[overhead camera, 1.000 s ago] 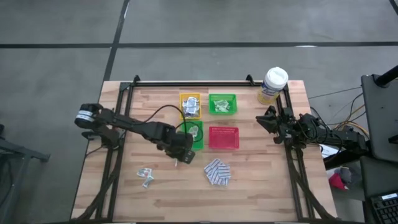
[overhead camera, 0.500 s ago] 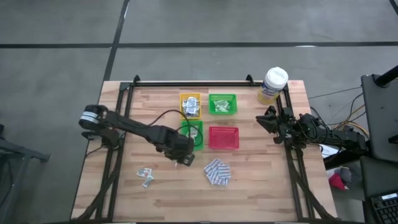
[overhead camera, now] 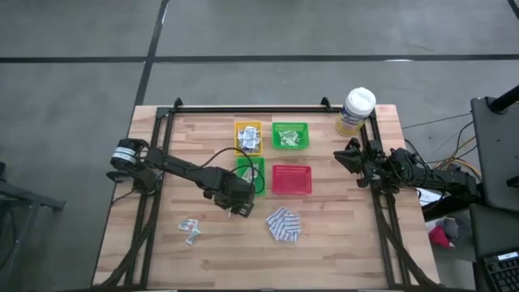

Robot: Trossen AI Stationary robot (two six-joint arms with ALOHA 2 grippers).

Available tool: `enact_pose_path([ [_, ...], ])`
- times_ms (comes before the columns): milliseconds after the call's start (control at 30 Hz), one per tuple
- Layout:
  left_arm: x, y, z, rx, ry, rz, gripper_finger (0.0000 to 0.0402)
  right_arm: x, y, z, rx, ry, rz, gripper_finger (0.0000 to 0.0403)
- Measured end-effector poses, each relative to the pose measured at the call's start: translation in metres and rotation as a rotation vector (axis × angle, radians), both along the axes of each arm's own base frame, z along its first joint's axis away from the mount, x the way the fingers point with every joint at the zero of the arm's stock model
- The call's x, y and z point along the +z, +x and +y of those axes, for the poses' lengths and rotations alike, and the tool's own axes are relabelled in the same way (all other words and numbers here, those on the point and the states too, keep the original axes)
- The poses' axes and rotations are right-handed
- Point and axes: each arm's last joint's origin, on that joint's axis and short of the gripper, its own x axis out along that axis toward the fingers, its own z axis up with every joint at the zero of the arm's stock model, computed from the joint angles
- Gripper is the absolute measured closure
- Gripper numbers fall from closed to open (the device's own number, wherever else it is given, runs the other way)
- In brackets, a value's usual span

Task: Pick & Place First Aid Supplies
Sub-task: Put the orange ointment pack into the bottom green bin

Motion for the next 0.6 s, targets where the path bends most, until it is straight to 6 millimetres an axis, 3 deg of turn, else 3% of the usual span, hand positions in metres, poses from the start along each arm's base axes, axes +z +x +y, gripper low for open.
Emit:
enact_pose_path([
  [467, -0.016, 0.003, 0.000, 0.006, 0.032, 0.054, 0.0267, 0.000, 0.000, 0.000, 0.000, 0.000, 0.000, 0.0321],
  [600, -0.016, 0.003, 0.000, 0.009, 0.032, 0.059, 0.0286, 0.000, 0.000, 0.000, 0.000, 0.000, 0.000, 0.0318],
])
